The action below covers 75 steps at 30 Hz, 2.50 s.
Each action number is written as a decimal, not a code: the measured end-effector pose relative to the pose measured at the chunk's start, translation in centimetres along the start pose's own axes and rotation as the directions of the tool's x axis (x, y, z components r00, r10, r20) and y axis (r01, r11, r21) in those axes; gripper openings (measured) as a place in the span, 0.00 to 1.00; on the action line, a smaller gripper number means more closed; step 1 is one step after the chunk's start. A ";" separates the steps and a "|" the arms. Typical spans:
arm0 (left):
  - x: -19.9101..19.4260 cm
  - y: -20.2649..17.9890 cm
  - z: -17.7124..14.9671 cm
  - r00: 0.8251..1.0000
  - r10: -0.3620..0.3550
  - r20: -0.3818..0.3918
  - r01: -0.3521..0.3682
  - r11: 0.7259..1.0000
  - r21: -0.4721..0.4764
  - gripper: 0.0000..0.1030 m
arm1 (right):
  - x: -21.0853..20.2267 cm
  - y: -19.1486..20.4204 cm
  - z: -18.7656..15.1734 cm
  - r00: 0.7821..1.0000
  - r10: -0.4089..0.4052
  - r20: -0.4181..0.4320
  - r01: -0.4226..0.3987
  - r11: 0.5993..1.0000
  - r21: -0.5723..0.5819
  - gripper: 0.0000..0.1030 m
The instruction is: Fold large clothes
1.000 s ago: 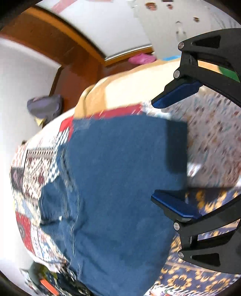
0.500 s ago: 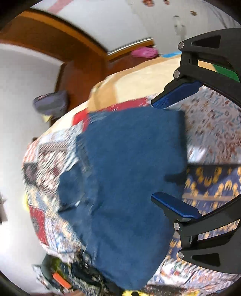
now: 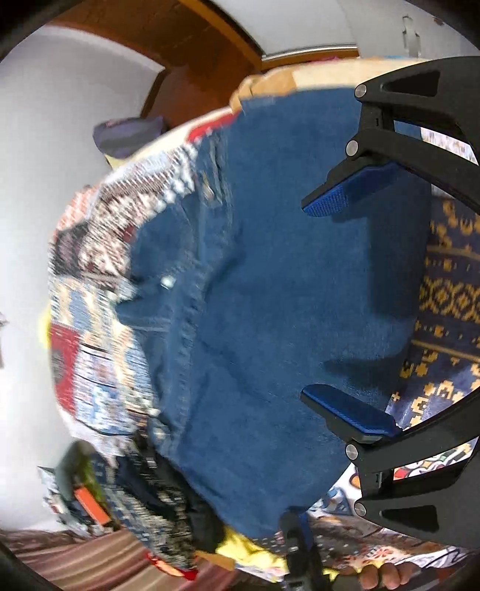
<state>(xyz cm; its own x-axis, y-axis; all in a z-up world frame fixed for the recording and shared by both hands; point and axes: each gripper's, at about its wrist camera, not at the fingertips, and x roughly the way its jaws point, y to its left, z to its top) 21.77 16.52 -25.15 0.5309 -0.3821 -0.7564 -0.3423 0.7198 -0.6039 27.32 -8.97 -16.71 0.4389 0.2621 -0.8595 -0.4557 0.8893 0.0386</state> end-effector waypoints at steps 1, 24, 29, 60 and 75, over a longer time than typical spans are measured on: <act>0.2 0.0 0.3 1.000 -0.001 0.009 0.001 1.000 0.002 0.76 | 0.8 0.3 -0.3 1.000 0.002 -0.024 -0.002 1.000 -0.007 0.88; 0.6 -0.7 6.1 0.974 0.013 0.224 0.014 0.992 -0.122 0.29 | 1.9 -0.5 -0.3 0.993 0.056 -0.100 -0.048 0.996 0.075 0.89; -4.4 -6.7 6.8 0.942 -0.032 0.335 0.013 0.998 0.058 0.26 | -0.7 -0.3 1.7 0.999 0.026 -0.039 -0.024 0.998 0.057 0.89; -7.8 -17.1 5.0 0.866 0.050 0.498 -0.218 0.933 0.285 0.26 | -0.7 -1.7 0.5 0.999 0.002 -0.032 -0.001 1.000 0.008 0.89; 9.8 -19.6 -3.4 0.983 0.183 0.024 -0.162 0.796 0.583 0.33 | 0.5 -9.9 -5.9 0.991 -0.002 -0.132 0.034 0.971 0.237 0.89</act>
<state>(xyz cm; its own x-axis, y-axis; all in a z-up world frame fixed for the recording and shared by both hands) 31.04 -3.26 -21.57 0.4774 -0.2301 -0.8480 0.0928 0.9729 -0.2118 27.47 -19.86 -20.50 0.3339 0.2082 -0.9193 -0.2441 0.9611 0.1290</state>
